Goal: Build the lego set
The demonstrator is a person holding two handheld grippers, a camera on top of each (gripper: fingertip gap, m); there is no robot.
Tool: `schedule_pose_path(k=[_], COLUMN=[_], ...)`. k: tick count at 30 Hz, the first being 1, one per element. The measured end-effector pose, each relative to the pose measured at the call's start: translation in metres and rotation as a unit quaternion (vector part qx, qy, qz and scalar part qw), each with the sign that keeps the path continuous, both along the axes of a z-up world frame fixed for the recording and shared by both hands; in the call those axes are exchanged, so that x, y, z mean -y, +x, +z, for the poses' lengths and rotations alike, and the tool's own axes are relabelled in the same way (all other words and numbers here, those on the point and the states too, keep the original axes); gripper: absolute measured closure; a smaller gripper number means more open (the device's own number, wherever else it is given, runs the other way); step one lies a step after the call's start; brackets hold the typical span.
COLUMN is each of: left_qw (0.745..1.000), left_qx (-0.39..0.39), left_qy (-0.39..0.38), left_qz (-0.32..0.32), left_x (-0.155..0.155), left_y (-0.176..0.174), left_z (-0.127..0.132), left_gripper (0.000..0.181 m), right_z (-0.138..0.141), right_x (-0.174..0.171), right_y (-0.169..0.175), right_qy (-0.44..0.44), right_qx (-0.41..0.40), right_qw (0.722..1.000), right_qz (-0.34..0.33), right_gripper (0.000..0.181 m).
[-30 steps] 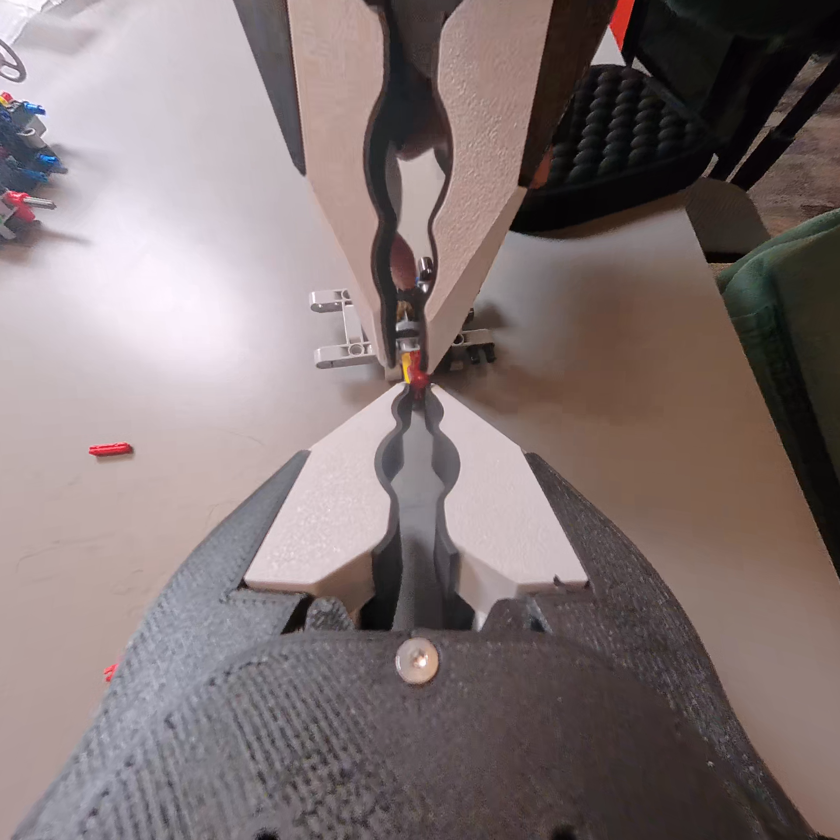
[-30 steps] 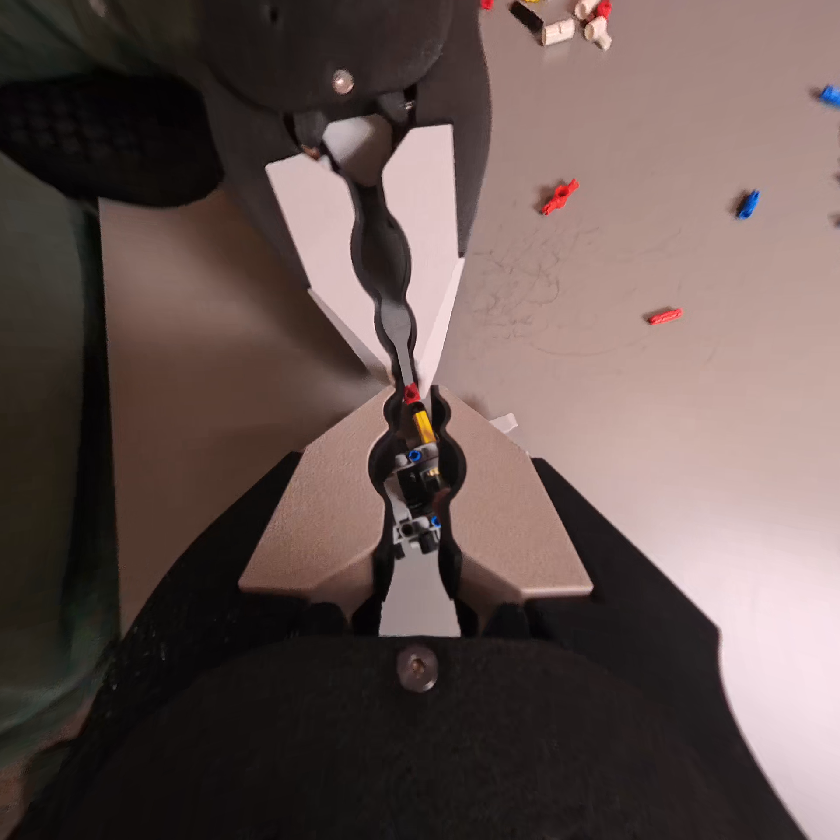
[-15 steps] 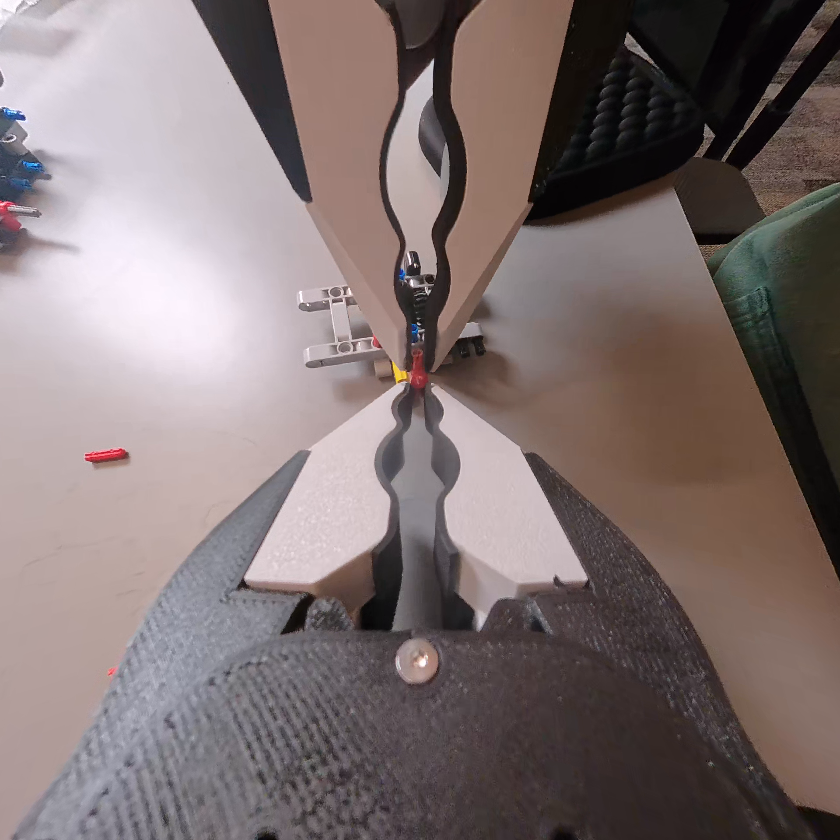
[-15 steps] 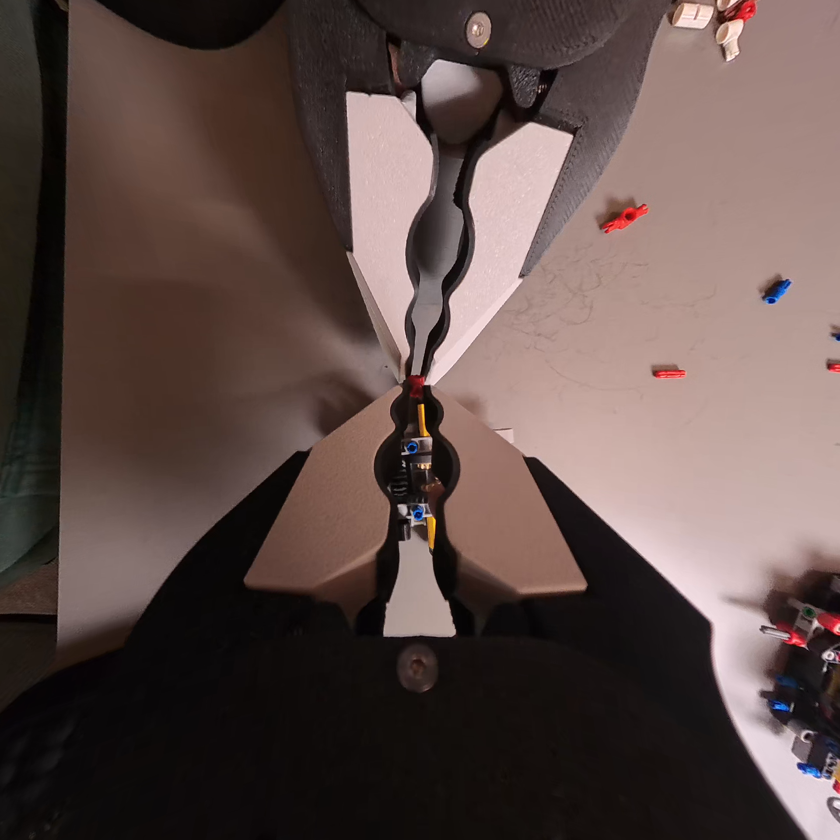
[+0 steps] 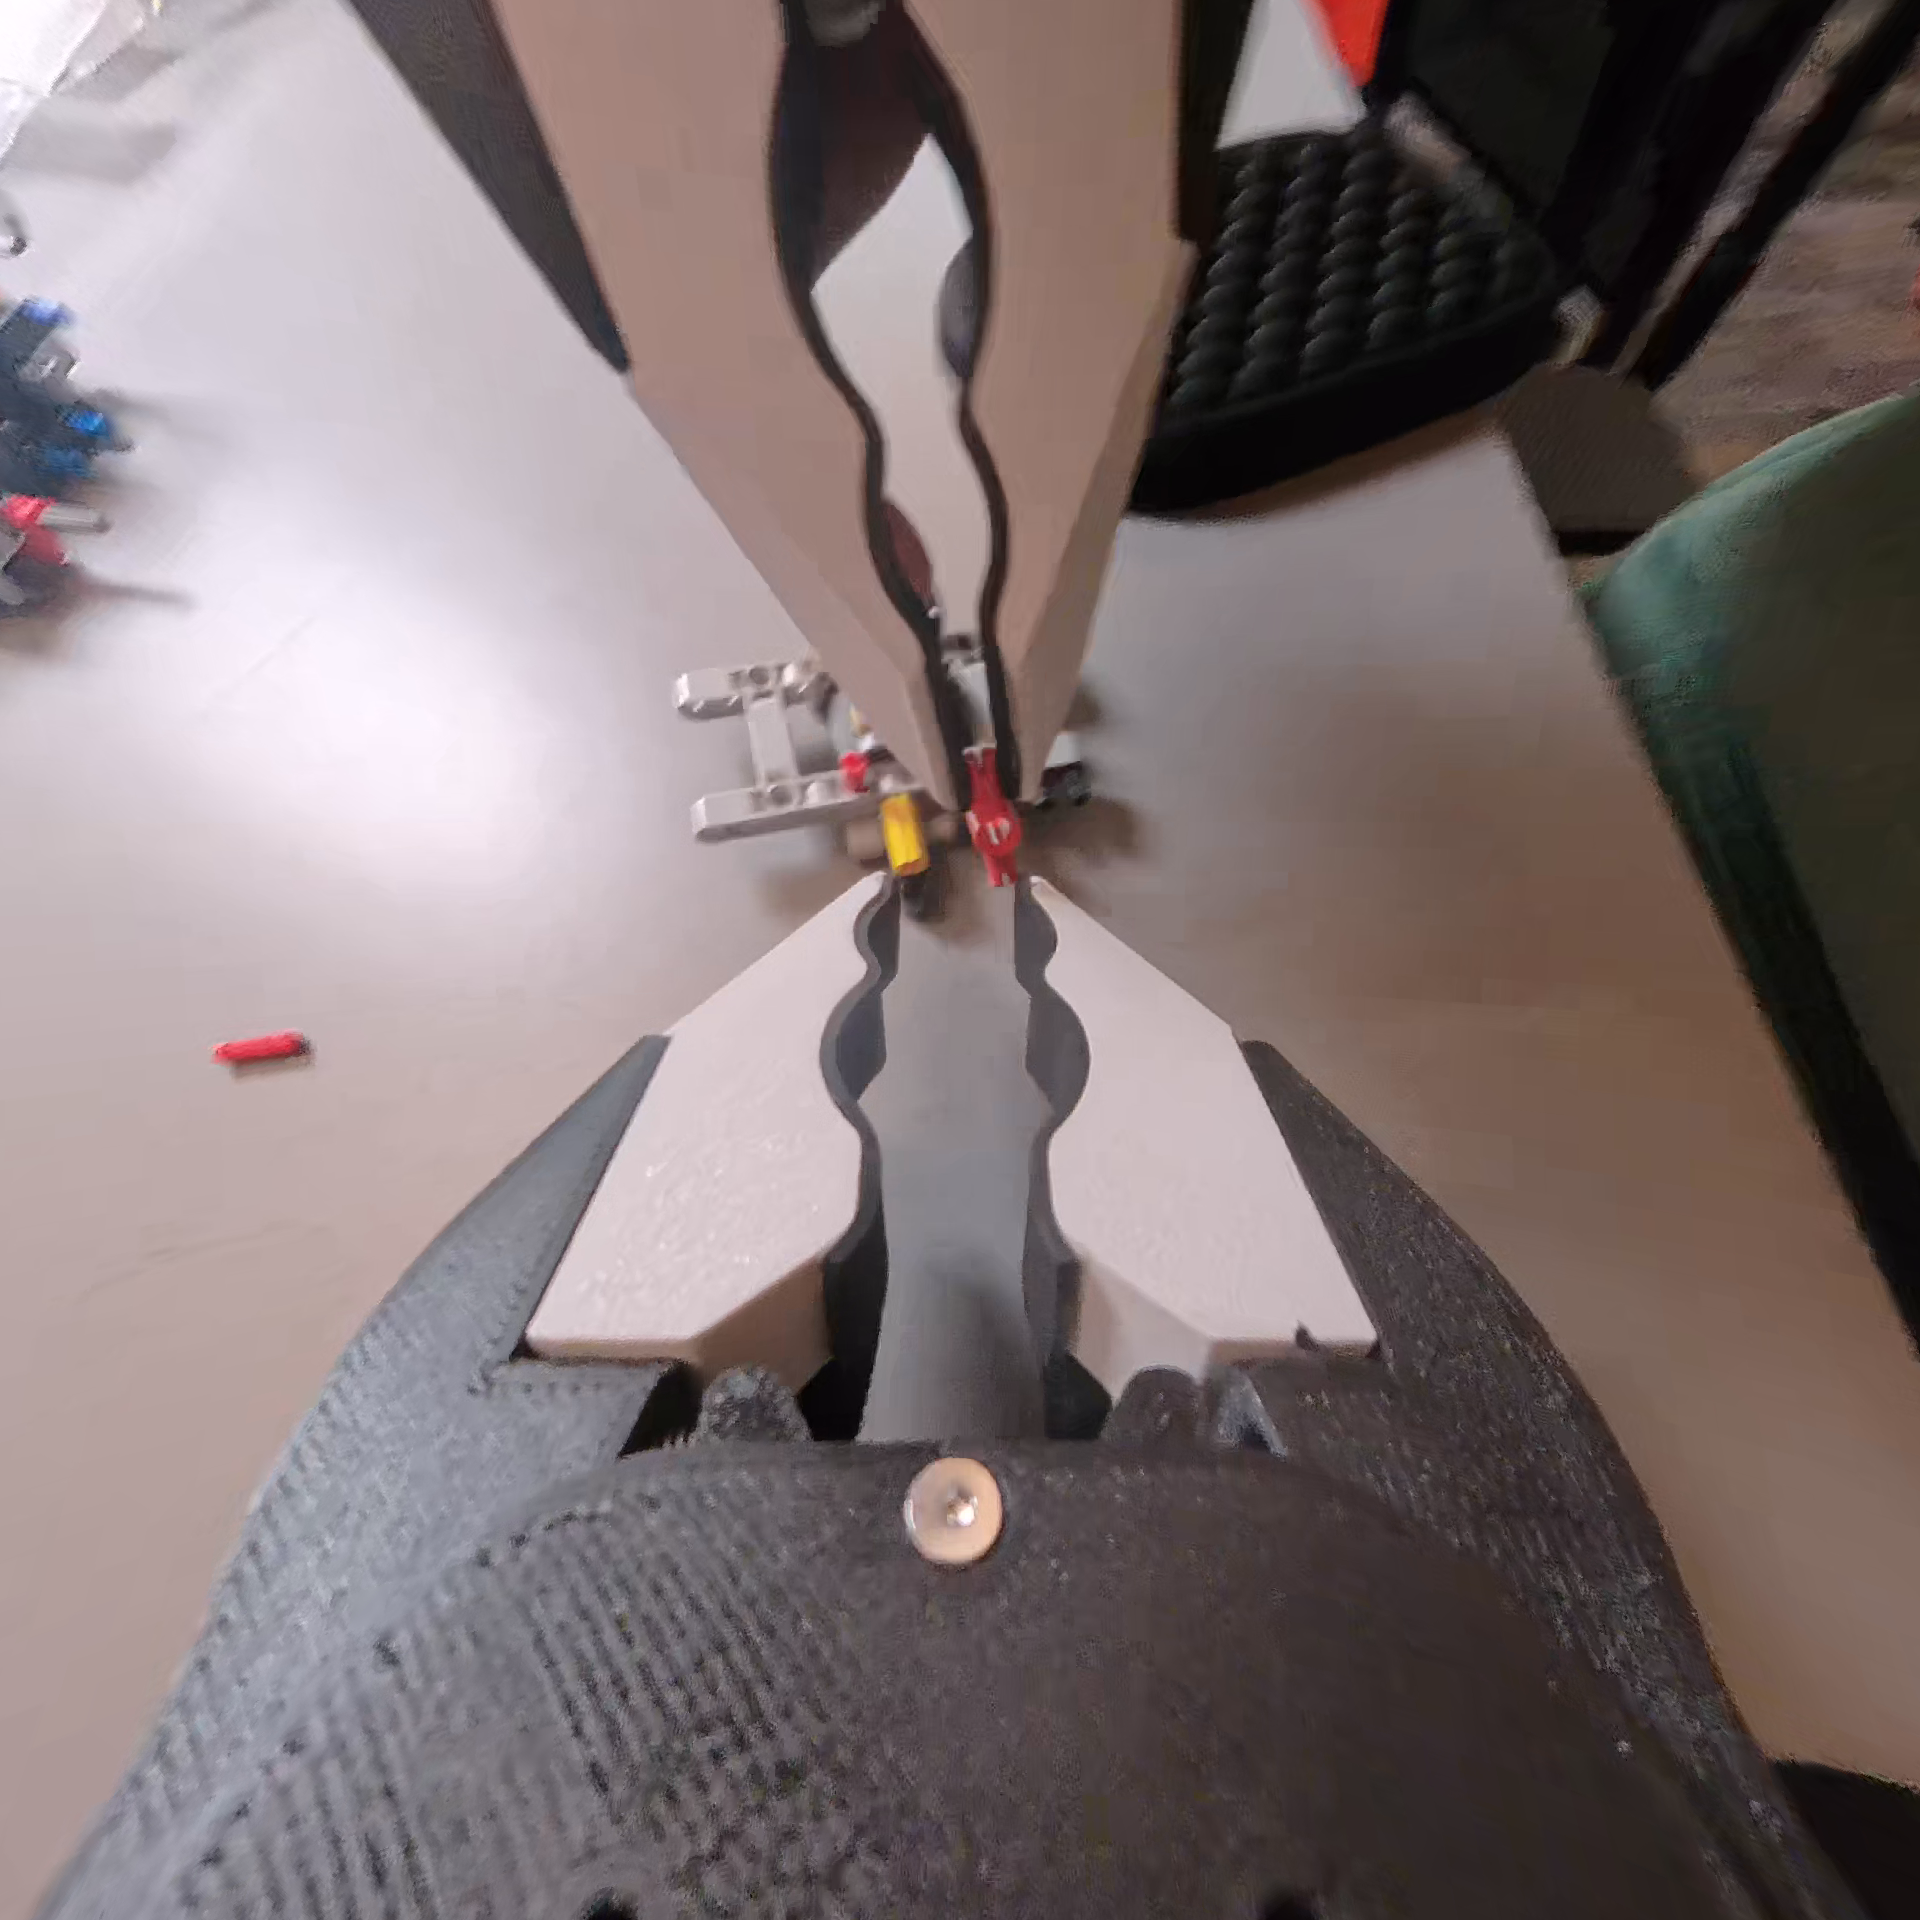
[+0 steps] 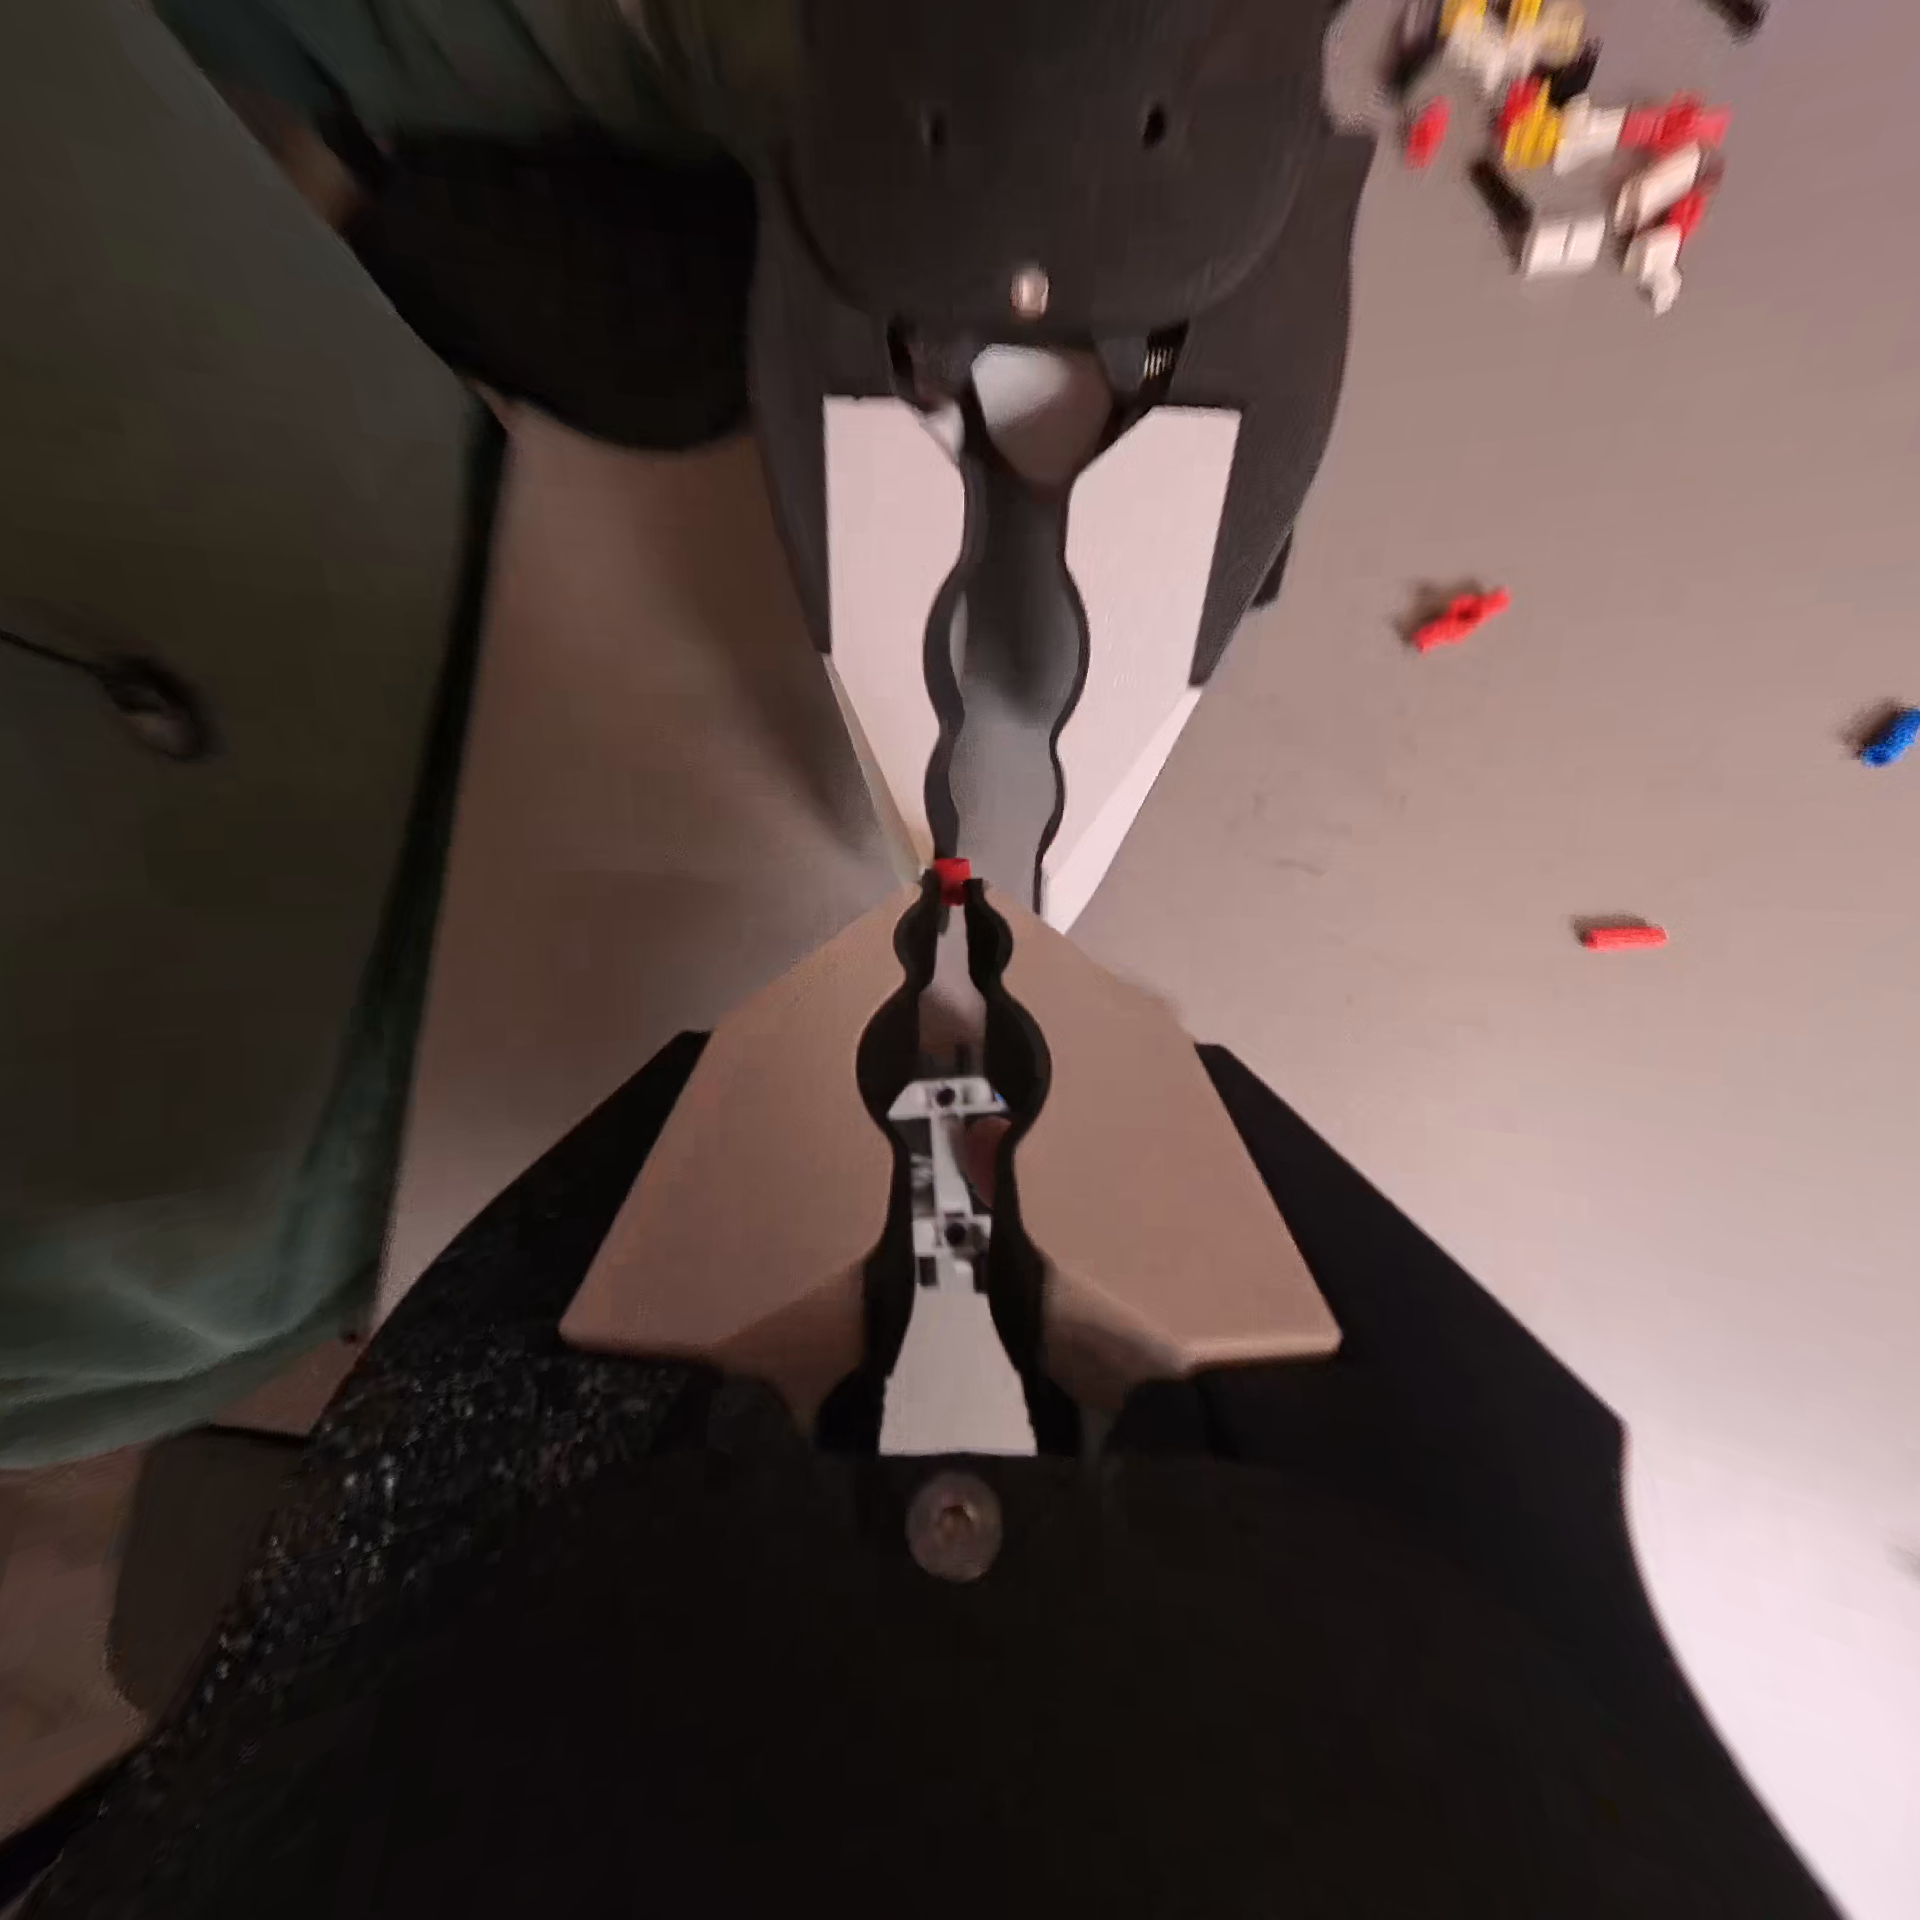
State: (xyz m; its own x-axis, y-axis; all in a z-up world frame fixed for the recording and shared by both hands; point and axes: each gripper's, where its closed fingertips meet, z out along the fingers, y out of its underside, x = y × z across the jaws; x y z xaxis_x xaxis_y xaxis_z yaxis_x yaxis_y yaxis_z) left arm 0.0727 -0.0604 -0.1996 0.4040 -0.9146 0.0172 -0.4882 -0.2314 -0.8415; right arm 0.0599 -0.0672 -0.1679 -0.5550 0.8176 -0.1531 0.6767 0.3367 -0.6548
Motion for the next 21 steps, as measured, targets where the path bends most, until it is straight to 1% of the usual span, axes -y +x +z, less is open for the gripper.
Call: schedule_pose_path(k=[1, 3, 5, 7, 11, 18, 21], left_qw=[1.0, 0.998, 0.996, 0.996, 0.995, 0.995, 0.997], left_qx=[0.024, 0.063, 0.085, 0.087, 0.09, 0.093, 0.075], left_qy=[0.003, 0.011, 0.022, 0.027, 0.029, 0.033, 0.031], left_qz=[-0.014, -0.03, -0.031, -0.024, -0.02, -0.017, -0.007], left_x=[0.004, 0.009, 0.009, 0.006, 0.005, 0.004, 0.001], left_y=[0.003, 0.006, 0.005, 0.004, 0.004, 0.005, 0.003], left_z=[0.008, 0.022, 0.033, 0.035, 0.035, 0.036, 0.029], left_gripper=[0.165, 0.164, 0.164, 0.164, 0.165, 0.166, 0.166], right_z=[0.014, 0.041, 0.057, 0.068, 0.073, 0.075, 0.075], right_x=[0.005, 0.009, 0.006, 0.006, 0.008, 0.015, 0.015], right_y=[-0.001, 0.001, 0.005, 0.008, 0.012, 0.012, 0.012], right_qy=[-0.058, -0.154, -0.205, -0.237, -0.254, -0.251, -0.245], right_qx=[-0.029, -0.08, -0.118, -0.143, -0.163, -0.173, -0.172], right_qw=[0.998, 0.985, 0.972, 0.961, 0.953, 0.952, 0.954], right_qz=[-0.001, -0.008, -0.015, -0.018, -0.019, -0.007, -0.005], right_gripper=[0.178, 0.178, 0.178, 0.178, 0.178, 0.178, 0.178])
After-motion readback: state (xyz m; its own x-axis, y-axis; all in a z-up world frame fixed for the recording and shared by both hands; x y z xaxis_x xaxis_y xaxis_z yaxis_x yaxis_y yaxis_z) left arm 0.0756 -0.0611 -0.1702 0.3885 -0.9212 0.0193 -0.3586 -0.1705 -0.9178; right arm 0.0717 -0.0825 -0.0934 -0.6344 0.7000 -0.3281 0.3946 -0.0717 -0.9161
